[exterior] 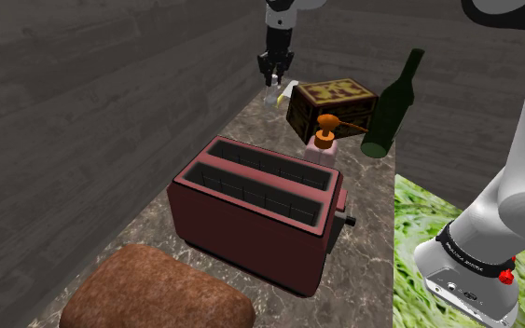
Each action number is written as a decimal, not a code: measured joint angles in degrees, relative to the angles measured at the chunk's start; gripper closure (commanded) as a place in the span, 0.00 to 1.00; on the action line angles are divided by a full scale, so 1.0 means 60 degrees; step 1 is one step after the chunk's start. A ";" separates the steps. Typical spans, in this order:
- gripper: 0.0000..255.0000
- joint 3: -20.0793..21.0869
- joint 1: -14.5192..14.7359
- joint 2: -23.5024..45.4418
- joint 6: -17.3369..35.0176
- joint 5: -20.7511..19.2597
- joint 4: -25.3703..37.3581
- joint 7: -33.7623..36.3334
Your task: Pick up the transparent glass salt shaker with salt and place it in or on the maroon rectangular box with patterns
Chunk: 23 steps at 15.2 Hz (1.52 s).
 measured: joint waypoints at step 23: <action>1.00 -0.0006 -0.0051 0.0244 -0.3033 -0.0036 0.3284 0.0218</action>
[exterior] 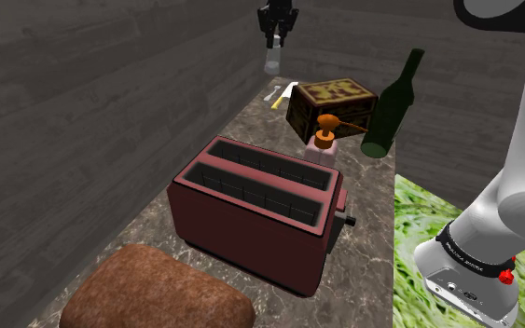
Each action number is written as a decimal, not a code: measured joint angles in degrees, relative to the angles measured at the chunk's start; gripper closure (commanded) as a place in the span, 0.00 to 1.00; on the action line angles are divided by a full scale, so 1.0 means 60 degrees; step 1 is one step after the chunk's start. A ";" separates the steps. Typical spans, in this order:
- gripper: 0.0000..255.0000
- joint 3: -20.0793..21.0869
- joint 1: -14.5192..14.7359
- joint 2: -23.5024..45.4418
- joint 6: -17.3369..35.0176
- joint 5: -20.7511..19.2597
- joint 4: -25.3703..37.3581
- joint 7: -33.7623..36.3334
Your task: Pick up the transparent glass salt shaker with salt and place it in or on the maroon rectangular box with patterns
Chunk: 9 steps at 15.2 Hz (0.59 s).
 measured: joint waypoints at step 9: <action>1.00 -0.0258 -0.0529 -0.1370 -0.0073 0.0033 -0.1356 -0.0782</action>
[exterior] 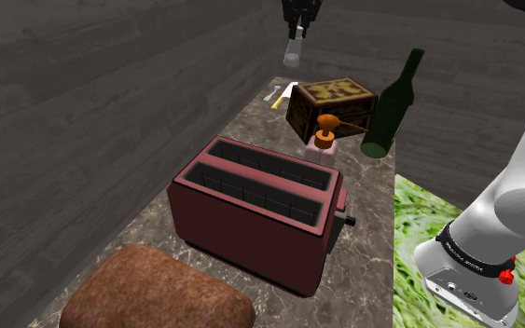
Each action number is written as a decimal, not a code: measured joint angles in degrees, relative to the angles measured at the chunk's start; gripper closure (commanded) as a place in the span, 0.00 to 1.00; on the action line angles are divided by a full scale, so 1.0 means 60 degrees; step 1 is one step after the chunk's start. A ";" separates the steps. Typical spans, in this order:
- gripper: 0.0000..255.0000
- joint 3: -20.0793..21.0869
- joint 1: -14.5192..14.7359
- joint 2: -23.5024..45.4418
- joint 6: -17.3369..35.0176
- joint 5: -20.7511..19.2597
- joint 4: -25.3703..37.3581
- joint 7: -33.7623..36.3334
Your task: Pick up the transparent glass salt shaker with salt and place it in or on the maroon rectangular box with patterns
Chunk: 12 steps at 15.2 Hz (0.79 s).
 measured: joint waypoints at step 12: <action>1.00 -0.0917 -0.1164 -0.2365 -0.0081 -0.0116 -0.2440 -0.2092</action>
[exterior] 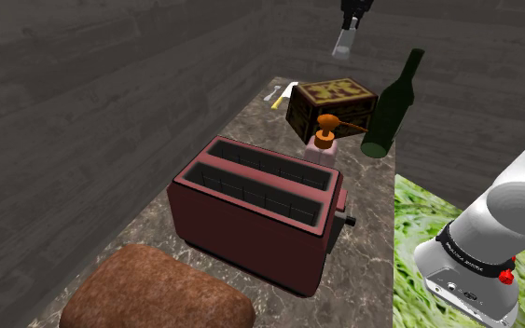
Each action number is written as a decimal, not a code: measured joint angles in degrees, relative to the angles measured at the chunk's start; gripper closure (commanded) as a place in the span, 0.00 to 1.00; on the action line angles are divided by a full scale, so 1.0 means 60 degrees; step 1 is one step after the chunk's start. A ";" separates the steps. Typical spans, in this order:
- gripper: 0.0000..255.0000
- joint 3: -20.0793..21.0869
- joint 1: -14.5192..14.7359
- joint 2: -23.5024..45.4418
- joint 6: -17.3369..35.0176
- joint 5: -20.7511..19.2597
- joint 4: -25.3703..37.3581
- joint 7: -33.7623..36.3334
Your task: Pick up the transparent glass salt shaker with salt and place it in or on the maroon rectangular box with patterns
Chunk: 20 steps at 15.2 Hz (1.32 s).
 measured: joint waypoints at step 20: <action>1.00 -0.0011 -0.0011 -0.0320 0.2533 -0.0024 -0.2870 -0.0231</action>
